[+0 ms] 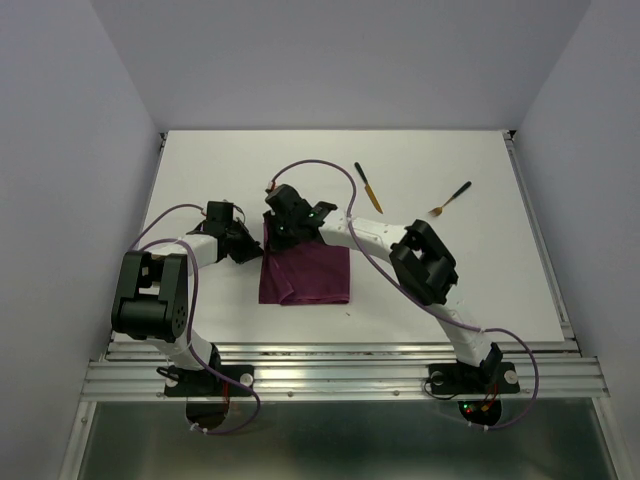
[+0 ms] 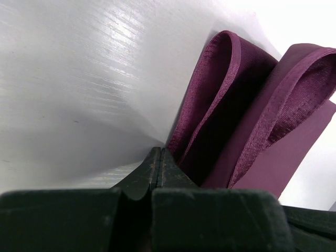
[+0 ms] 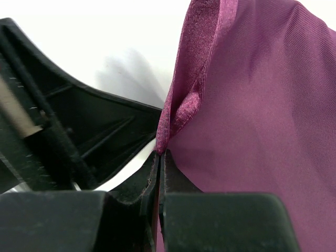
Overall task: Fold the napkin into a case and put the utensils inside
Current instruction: Fold the rectangle-folded napkin at the center of the board, then smooth out the square-folded napkin at the center of the board.
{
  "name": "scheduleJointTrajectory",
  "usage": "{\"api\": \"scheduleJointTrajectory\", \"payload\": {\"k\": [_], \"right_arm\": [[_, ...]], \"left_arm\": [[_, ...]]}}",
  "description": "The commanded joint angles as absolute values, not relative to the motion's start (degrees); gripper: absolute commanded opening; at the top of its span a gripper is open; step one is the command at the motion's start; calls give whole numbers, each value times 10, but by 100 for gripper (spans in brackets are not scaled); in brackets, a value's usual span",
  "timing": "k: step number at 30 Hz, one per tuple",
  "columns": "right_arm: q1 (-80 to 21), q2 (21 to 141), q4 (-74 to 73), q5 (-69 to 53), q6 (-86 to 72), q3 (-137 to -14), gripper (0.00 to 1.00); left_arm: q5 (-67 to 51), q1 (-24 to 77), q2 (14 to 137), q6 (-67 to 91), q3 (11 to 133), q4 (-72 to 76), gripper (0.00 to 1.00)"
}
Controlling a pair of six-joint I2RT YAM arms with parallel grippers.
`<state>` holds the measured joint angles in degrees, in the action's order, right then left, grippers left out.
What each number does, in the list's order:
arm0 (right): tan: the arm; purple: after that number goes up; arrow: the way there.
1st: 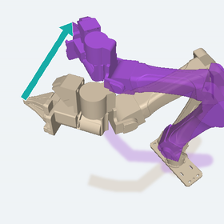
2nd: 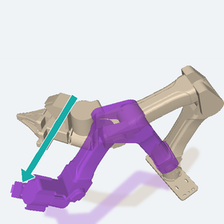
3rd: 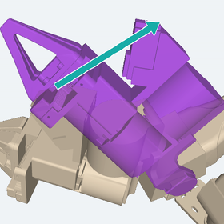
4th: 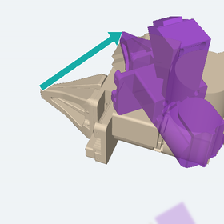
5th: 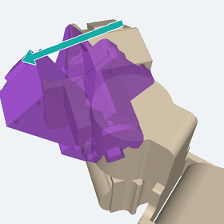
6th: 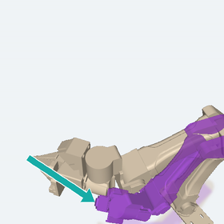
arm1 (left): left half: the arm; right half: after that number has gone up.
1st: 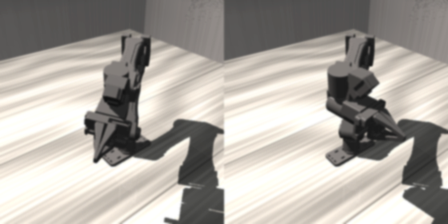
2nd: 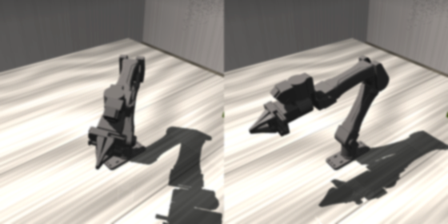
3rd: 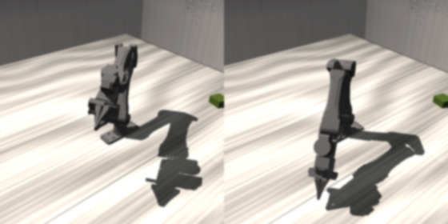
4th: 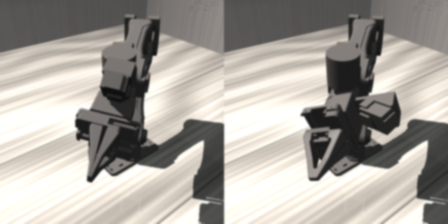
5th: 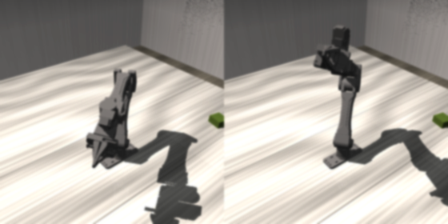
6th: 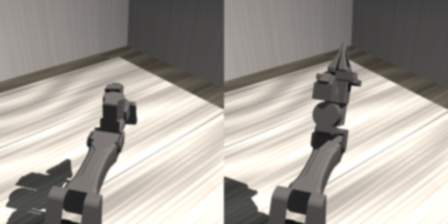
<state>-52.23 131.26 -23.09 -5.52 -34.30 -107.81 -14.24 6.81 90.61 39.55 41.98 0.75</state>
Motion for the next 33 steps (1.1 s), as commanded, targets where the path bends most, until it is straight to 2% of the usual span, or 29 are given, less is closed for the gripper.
{"api": "scheduleJointTrajectory", "payload": {"k": [1,14,15,16,17,18,20,26,33], "right_arm": [[-531,1296,-209,-65,-344,-1109,1],[-531,1317,-214,-76,-345,-1125,1],[-531,1317,-214,-76,-345,-1127,4],[-531,1317,-215,-74,-343,-1128,12],[-531,1316,-218,-73,-339,-1131,23],[-531,1310,-225,-71,-335,-1136,39],[-531,1296,-229,-62,-325,-1131,53],[-513,1185,-220,-16,-316,-1045,56],[-446,1059,-169,-5,-343,-829,54]], "left_arm": [[-133,73,915,389,405,-14,0],[-133,73,911,390,401,-14,0],[-133,73,911,389,401,-13,0],[-133,73,910,390,401,-14,0],[-132,73,909,390,401,-15,0],[-131,73,909,391,401,-15,0],[-127,73,905,391,402,-18,0],[-117,72,900,388,407,-28,0],[-84,70,864,384,418,-61,0]]}}
